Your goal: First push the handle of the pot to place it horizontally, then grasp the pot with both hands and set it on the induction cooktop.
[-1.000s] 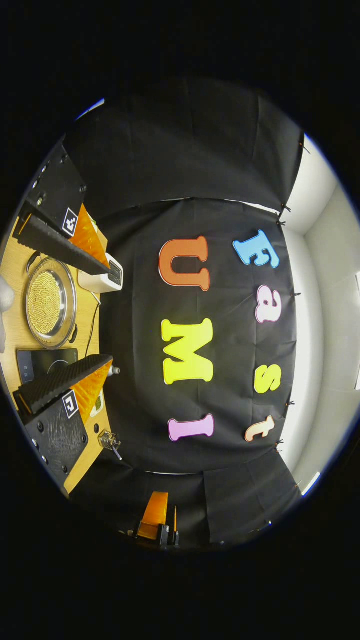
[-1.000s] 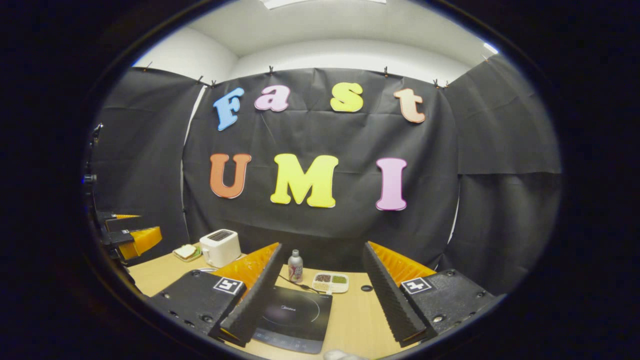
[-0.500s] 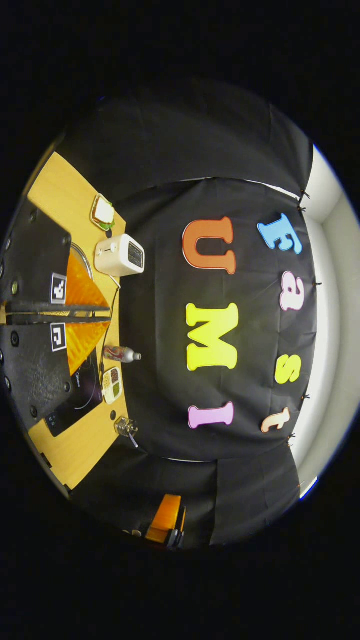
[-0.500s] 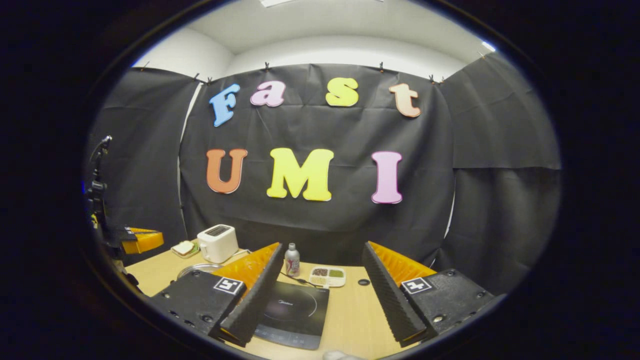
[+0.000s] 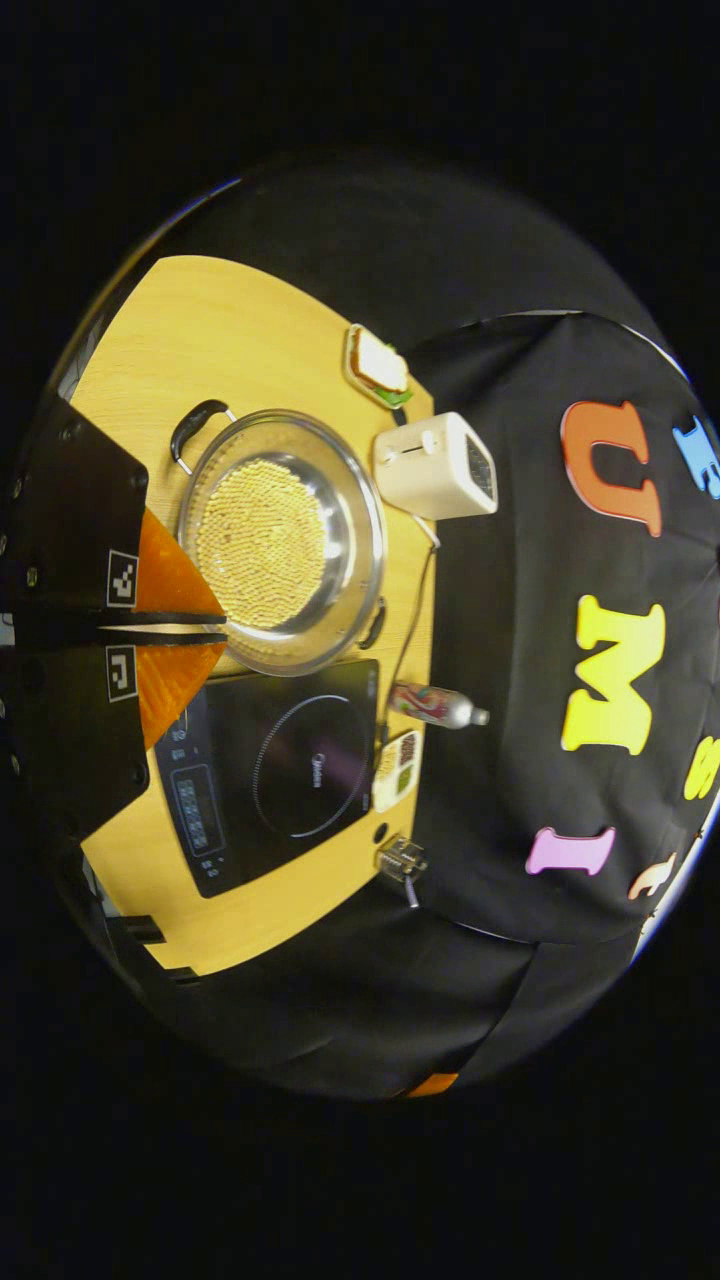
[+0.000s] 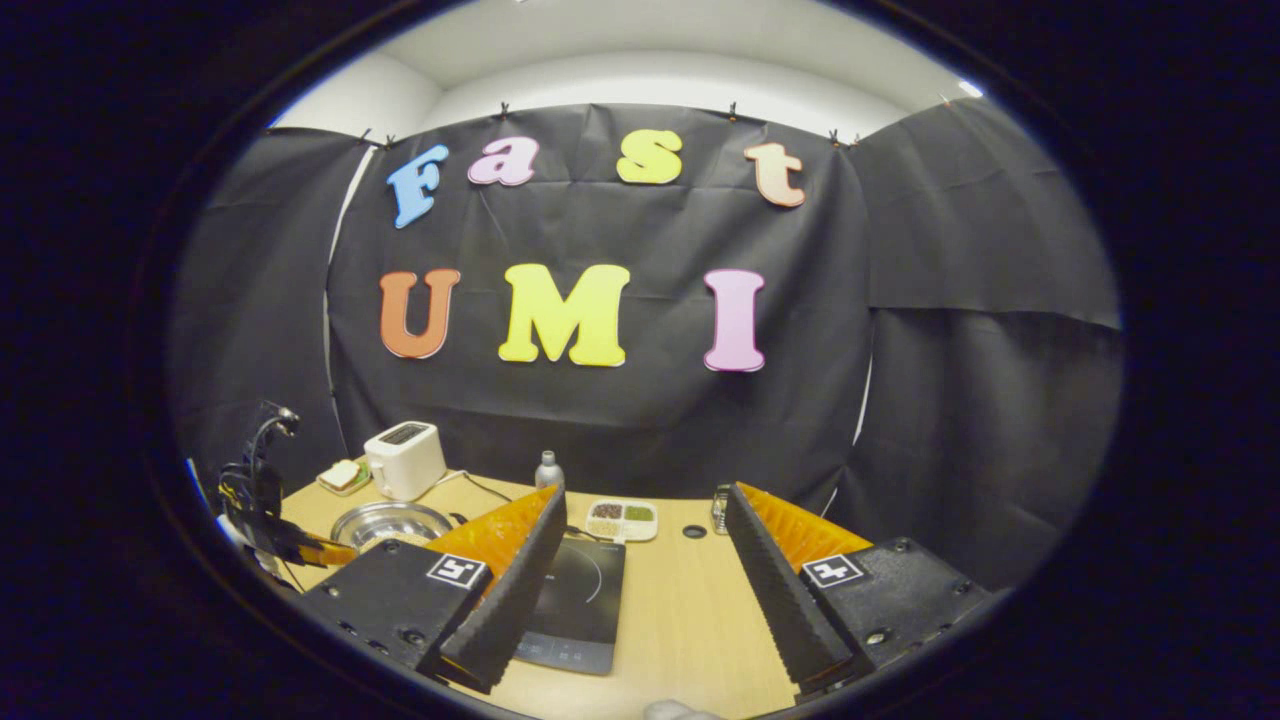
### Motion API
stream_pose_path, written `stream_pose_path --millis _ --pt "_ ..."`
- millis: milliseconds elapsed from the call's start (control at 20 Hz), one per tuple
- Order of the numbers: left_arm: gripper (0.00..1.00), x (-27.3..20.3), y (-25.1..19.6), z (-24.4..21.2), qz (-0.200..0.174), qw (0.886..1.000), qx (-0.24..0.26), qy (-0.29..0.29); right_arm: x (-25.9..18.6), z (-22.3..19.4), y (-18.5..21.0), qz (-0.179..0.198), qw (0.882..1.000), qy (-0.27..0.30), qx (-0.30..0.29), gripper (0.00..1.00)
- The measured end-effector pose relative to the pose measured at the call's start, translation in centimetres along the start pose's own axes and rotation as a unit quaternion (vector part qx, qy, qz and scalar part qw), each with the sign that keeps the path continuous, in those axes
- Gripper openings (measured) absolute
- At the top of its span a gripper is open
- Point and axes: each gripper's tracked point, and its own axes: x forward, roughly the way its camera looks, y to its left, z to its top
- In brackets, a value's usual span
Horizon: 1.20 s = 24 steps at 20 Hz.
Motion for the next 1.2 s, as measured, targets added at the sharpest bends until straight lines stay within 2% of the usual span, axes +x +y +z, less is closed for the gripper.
stream_pose_path --millis 50,250,500,550,750,800,850,900,950,1000,1050,1100,1150,1200 --pt "0.0 0.3 0.2 -1.0 -0.005 1.0 0.001 0.016 -0.2 -0.6 -0.2 -0.004 1.0 0.005 0.003 1.0" --pt "0.0 2.2 2.9 -4.3 0.006 0.996 0.027 0.086 -0.9 -2.3 -0.8 -0.02 0.999 0.021 0.017 0.97" --pt "0.0 3.6 5.4 -6.0 0.018 0.99 0.043 0.131 -1.0 -3.6 -1.1 -0.03 0.999 0.035 0.028 1.0" --pt "0.0 3.9 6.1 -5.9 0.021 0.99 0.042 0.133 -1.0 -3.7 -1.1 -0.03 0.998 0.036 0.029 0.97" --pt "0.0 4.3 8.7 -5.8 0.046 0.987 0.054 0.144 -1.0 -4.1 -1.0 -0.032 0.998 0.04 0.029 1.0" --pt "0.1 4.3 9.3 -6.0 0.052 0.986 0.054 0.149 -1.0 -4.3 -1.0 -0.031 0.998 0.043 0.028 1.0" --pt "0.0 4.4 9.7 -5.9 0.056 0.985 0.055 0.151 -0.8 -4.4 -0.9 -0.029 0.998 0.045 0.029 1.0" --pt "0.0 4.5 10.5 -5.8 0.063 0.985 0.058 0.151 -0.7 -4.6 -0.9 -0.029 0.998 0.049 0.032 1.0" --pt "0.1 4.5 11.0 -5.8 0.068 0.984 0.059 0.152 -0.6 -4.8 -0.7 -0.025 0.998 0.052 0.035 0.98" --pt "0.1 4.6 11.2 -6.0 0.068 0.984 0.054 0.153 -0.5 -4.9 -0.5 -0.023 0.997 0.055 0.039 1.0" --pt "0.0 4.6 11.3 -6.0 0.066 0.985 0.047 0.155 -0.4 -5.0 -0.5 -0.021 0.997 0.058 0.041 0.97" --pt "0.1 4.5 11.4 -5.9 0.066 0.985 0.042 0.153 -0.3 -5.0 -0.4 -0.019 0.997 0.059 0.041 0.97" --pt "0.0 4.4 11.7 -5.9 0.068 0.985 0.039 0.153 -0.1 -4.9 -0.3 -0.019 0.997 0.06 0.041 0.97" --pt "0.1 4.2 11.9 -5.9 0.071 0.985 0.036 0.153 0.0 -4.9 -0.4 -0.018 0.997 0.06 0.04 0.97"
